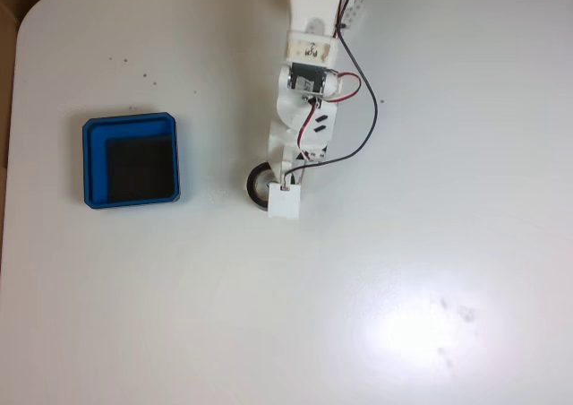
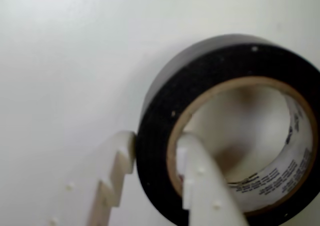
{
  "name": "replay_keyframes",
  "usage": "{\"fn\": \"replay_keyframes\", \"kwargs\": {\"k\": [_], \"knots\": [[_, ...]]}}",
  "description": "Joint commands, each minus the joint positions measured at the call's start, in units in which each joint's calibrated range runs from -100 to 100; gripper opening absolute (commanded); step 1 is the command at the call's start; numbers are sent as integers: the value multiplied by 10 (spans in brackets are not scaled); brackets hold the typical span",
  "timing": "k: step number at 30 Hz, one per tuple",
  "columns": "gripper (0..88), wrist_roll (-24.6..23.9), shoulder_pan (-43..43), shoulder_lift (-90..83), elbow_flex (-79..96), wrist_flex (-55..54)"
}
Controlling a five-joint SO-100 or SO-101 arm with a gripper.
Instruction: Pick the black tape roll and drop it in the blue box
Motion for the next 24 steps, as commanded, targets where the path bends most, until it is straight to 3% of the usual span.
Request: {"fn": "replay_keyframes", "kwargs": {"k": [1, 4, 8, 17, 24], "knots": [[5, -2, 11, -123, -17, 90], [5, -3, 9, -193, -37, 170], [5, -3, 30, -194, -123, 197], [5, -3, 201, 42, -396, 197], [5, -4, 280, 199, -537, 197]]}}
